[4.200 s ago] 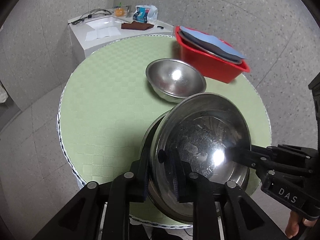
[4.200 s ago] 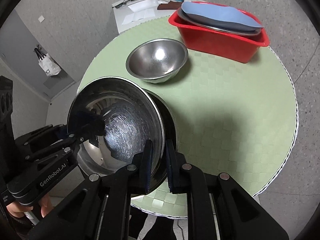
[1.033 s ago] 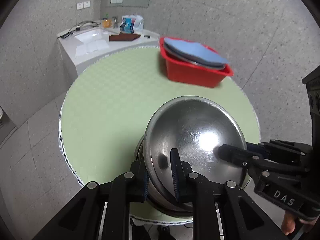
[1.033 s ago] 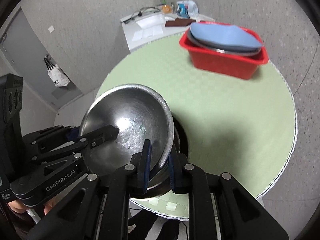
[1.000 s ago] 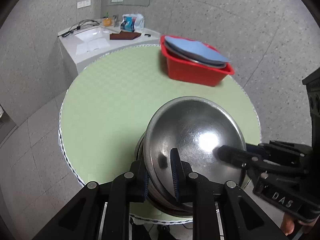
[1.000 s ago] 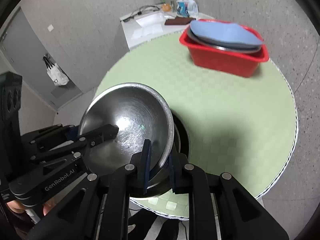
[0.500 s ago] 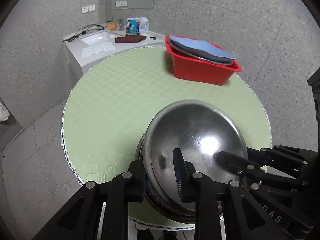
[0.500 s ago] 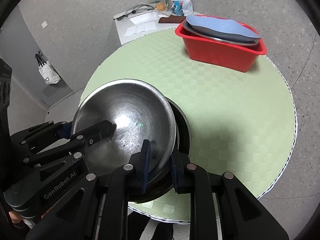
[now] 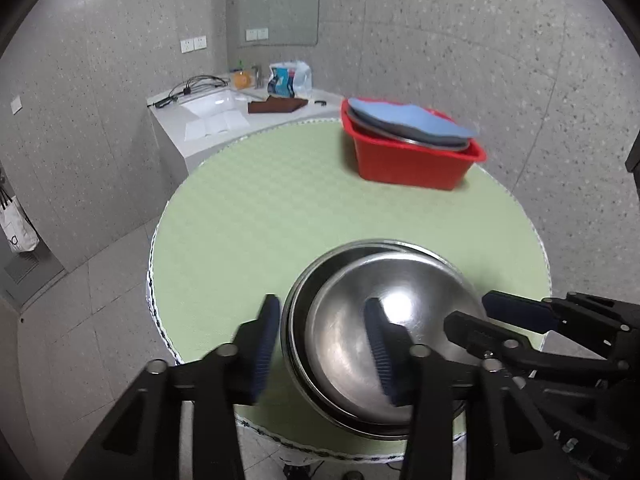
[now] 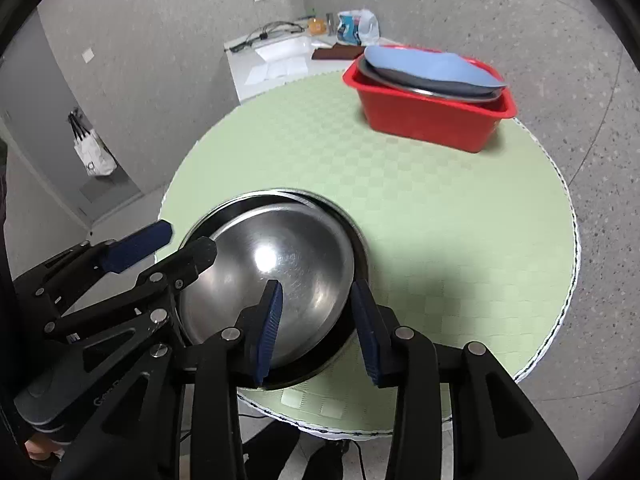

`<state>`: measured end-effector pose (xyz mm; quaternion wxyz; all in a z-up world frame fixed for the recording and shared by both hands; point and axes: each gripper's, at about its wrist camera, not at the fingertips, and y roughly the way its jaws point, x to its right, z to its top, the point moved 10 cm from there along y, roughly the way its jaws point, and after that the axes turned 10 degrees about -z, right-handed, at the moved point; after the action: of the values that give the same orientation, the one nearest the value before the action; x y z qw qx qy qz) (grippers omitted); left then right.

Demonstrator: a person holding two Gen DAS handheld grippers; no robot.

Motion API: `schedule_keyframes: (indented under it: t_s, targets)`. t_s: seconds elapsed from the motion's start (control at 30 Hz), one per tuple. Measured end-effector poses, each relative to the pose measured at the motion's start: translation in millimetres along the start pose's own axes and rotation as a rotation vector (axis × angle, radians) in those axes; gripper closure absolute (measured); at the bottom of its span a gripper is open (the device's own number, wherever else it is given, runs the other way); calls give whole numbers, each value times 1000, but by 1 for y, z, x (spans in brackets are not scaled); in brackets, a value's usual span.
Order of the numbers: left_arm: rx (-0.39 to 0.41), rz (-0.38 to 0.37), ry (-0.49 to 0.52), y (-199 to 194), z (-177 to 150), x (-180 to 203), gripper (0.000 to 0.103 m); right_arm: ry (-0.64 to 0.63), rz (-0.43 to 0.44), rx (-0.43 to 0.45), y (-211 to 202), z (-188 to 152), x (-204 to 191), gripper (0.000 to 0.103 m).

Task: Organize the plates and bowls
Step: 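Lower the held steel bowl onto the stacked steel bowls, then open both grippers and withdraw from the bowl stack, then grasp the nested steel bowl stack rim with both grippers and lift it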

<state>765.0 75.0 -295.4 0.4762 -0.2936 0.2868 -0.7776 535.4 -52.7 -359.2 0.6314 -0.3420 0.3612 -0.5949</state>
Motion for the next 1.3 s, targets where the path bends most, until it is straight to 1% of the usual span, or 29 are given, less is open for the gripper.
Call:
schedule_keyframes:
  t_s: [0.03,0.07,0.1,0.13,0.17,0.2,0.27,0.33,0.4,0.53,0.67,0.83,0.93,1.0,1.03,1.07,1.1,1.13,1.17,1.2,1.3]
  targets:
    - [9,3,-16,-1,-1,-2,51,10,3,4,-1,0,2,59]
    - [17,7,-28,-2,-2,-4,42,25,1,11,-2,1,7,56]
    - [32,15,-45,-3,-3,-7,34,36,0,17,-3,2,10,49]
    - [43,19,-55,-5,-5,-8,30,58,2,28,-4,3,16,42]
    - [56,23,-64,-7,-6,-9,24,76,6,35,-5,3,20,38]
    - [67,34,-69,-8,-7,-10,21,95,9,42,-7,3,24,32]
    - [77,48,-79,-8,-12,-10,15,136,18,48,-6,0,33,32]
    - [75,53,-100,-5,-19,-12,14,155,33,32,-1,-4,36,31]
    - [53,53,-112,2,-26,-13,14,181,51,6,8,-7,36,31]
    - [22,46,-158,13,-36,-21,14,215,112,-53,26,-17,31,30]
    - [9,41,-179,20,-36,-25,14,232,146,-68,37,-19,30,30]
    - [-30,45,-216,36,-36,-36,14,253,177,-95,50,-21,30,29]
    - [-41,35,-218,43,-35,-33,22,255,197,-113,56,-22,26,29]
    - [-53,21,-212,48,-32,-29,38,263,216,-127,61,-22,25,29]
    - [-61,9,-212,52,-31,-28,42,267,224,-132,62,-23,25,29]
    - [-68,-18,-214,55,-31,-25,50,273,245,-143,66,-23,24,32]
    - [-66,-43,-216,56,-29,-22,61,281,265,-146,66,-23,22,34]
    - [-65,-55,-205,56,-27,-19,63,285,283,-148,67,-21,20,40]
    - [-63,-47,-197,57,-25,-19,62,284,302,-149,66,-20,17,52]
    - [-60,-44,-198,57,-23,-19,63,276,312,-150,66,-19,16,55]
    - [-56,-51,-217,57,-19,-22,64,260,286,-145,67,-18,17,59]
